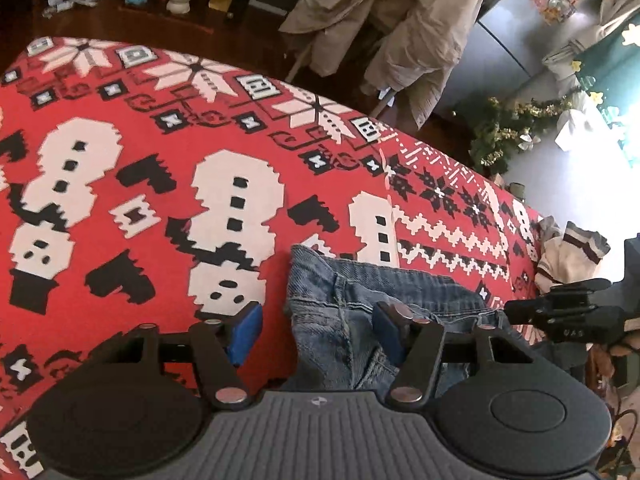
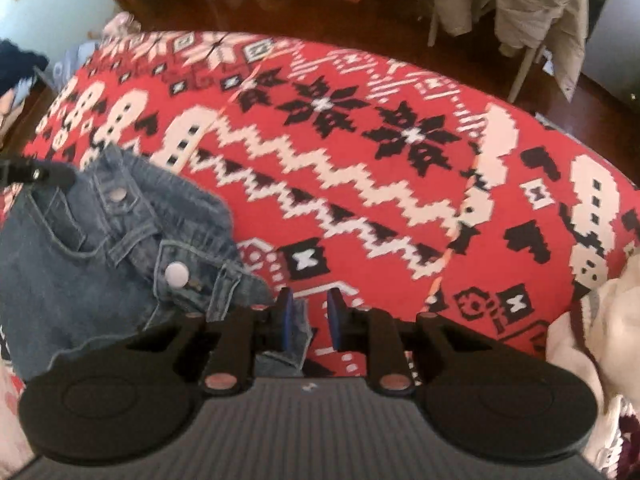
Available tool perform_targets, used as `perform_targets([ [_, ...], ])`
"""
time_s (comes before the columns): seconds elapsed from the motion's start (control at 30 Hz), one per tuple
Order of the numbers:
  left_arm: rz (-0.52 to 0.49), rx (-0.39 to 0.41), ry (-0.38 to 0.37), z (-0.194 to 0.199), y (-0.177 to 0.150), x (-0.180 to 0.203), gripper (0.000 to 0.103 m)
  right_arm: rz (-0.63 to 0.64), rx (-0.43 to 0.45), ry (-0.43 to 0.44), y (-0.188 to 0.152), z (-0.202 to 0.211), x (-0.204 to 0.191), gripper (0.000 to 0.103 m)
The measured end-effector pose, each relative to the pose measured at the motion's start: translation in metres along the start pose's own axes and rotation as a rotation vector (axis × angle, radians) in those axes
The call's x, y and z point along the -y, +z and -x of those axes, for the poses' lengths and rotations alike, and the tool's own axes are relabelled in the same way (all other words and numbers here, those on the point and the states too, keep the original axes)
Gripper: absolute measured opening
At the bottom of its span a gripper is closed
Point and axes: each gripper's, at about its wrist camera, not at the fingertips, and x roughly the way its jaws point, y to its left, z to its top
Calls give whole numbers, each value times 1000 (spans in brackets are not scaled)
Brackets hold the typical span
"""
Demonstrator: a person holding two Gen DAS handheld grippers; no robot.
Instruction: Fold clothes
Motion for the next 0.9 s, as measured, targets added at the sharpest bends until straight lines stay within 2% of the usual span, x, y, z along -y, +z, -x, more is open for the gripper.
perform_targets([
  [0.07,-5,-26,-6,-4,1,1,55,9,-17,-4,0,-3,-4,16],
  [0.17,-9,-58,-11,-10,3,0,43,-11,-28,3,-1,-4,-4,16],
  [0.2,-13,-52,-11,-9,2,1,30,-19,-24,4,-2,-3,-3,16],
  [0.3,-29,-31,-13,-6,1,5,19,14,16,-28,-12,0,-10,9],
  [0.37,-77,21,-8,5,-2,15,13,60,46,-60,-19,6,-21,6],
  [0.57,-202,155,29,29,5,38,10,1,186,-107,-13,37,-19,5],
  [0.73,-154,171,48,21,24,27,10,-8,303,-213,7,55,-19,5],
  [0.83,-131,154,67,6,30,21,12,10,342,-284,16,49,-23,5],
  [0.9,-112,128,99,-3,30,17,17,14,335,-300,19,39,-26,6],
])
